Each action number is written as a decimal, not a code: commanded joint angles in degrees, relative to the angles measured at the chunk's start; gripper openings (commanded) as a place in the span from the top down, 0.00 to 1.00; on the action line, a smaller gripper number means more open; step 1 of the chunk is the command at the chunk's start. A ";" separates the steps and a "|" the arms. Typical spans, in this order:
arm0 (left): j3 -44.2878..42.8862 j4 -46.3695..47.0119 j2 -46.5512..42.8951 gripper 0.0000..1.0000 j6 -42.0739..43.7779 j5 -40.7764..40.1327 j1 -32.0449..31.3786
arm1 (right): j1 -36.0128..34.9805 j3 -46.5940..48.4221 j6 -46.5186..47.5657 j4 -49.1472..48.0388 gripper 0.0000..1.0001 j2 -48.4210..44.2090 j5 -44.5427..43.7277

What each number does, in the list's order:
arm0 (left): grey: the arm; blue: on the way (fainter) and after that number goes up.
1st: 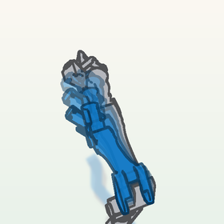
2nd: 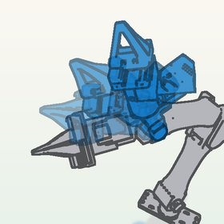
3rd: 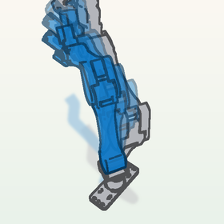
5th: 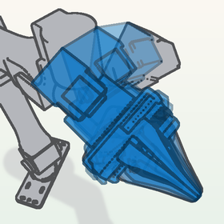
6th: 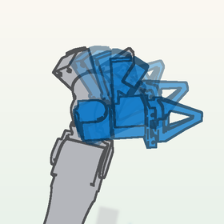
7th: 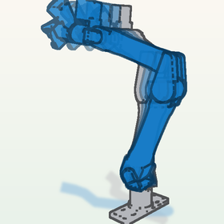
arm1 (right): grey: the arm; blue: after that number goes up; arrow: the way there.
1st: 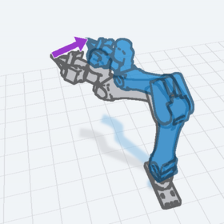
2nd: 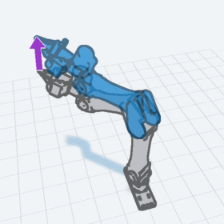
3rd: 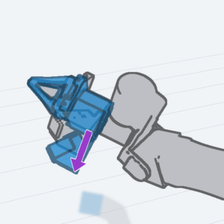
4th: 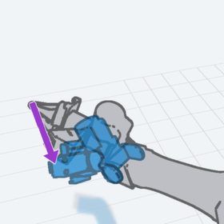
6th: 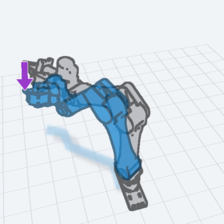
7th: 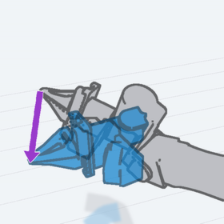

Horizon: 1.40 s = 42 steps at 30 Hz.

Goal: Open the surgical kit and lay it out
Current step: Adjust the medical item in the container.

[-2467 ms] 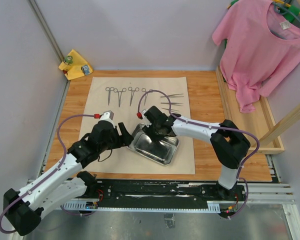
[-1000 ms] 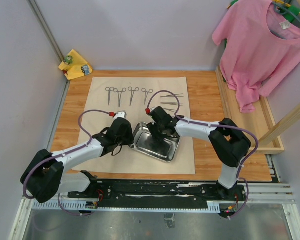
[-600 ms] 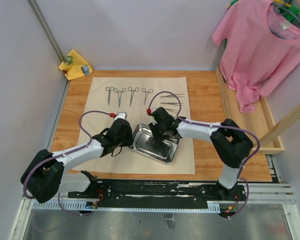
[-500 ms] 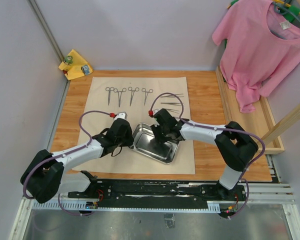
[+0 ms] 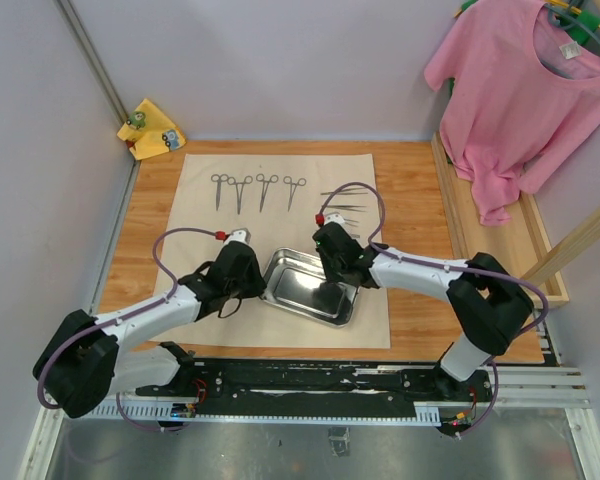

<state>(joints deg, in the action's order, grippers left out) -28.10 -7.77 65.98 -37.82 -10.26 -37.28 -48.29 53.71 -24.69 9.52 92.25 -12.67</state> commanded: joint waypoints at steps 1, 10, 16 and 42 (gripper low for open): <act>0.95 0.38 -1.06 0.76 -0.76 2.29 -0.25 | -0.58 0.37 -5.36 0.79 0.73 2.71 -4.59; 1.18 -0.46 -2.66 0.81 0.41 3.25 -0.25 | -0.58 2.21 -6.93 -1.59 0.79 7.33 -4.25; 1.33 0.17 -2.11 0.82 0.86 4.36 -0.25 | -0.66 2.14 -7.47 -4.24 0.75 8.79 -1.44; 0.94 0.75 -0.94 0.83 1.26 3.89 -0.25 | -3.55 -2.02 -2.24 -8.63 0.79 5.66 9.09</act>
<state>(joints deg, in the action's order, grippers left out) -27.27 -8.27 64.71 -37.28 -6.35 -37.28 -50.13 53.74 -28.12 -2.09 99.50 -5.50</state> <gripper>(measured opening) 0.171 0.209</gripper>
